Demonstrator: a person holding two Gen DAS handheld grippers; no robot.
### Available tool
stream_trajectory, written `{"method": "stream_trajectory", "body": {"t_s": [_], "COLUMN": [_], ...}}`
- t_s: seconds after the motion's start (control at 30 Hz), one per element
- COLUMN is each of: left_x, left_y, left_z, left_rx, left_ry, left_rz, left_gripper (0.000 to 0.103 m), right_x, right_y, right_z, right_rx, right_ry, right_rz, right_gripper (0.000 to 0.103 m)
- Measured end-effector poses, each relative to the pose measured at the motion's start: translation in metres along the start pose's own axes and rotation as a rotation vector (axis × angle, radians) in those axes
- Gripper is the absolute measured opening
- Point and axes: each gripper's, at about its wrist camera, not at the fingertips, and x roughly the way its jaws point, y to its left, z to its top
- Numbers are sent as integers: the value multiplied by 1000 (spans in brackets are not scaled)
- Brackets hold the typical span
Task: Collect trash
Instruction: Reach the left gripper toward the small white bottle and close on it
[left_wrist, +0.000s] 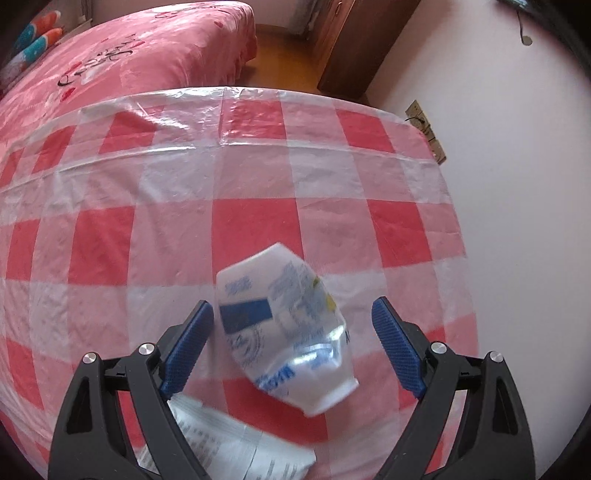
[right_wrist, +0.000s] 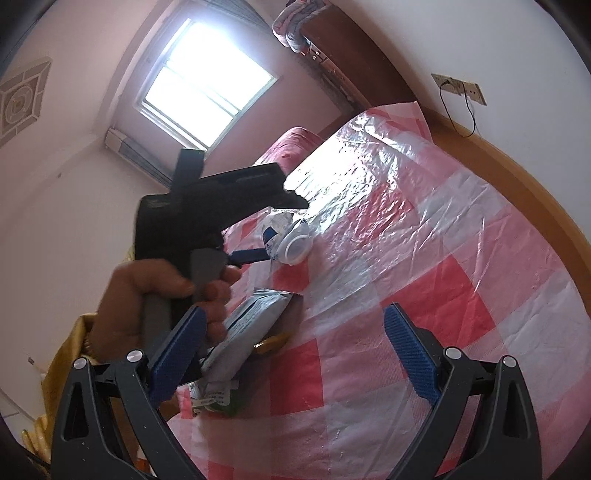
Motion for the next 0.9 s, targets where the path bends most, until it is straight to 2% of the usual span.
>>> {"method": "stream_trajectory", "body": {"t_s": [0.17,0.3,0.53,0.63,0.77,0.8,0.87,0.9], "left_x": [3,0,-10,-18,-38,-42,-48,-50], "left_y": [-7,-10,10,30,65,71,84,91], "left_z": [-3,-8,-13,-21,-41,-46,-60,-65], "left_rx": [35,57,54,31,-34,-40,-52,-59], "left_ry": [-38,-53,-41,-36,-43,-46,-44,-43], "left_rz": [57,114,95,90,41,30,18,4], "left_gripper": [86,69,68,68,68,66,52,50], "right_x": [2,4,13,15,19,20,22,23], "right_y": [-1,-1,3,9,10,11,12,13], "right_z": [2,2,-1,-3,-3,-3,-3,-4], "right_rx": [0,-2,-23,-53,-68,-71,-80,-87], "right_ry": [14,24,77,87,96,99,104,106], "right_rz": [12,17,32,24,14,11,8,6], "right_gripper": [96,96,96,96,96,96,96,96]}}
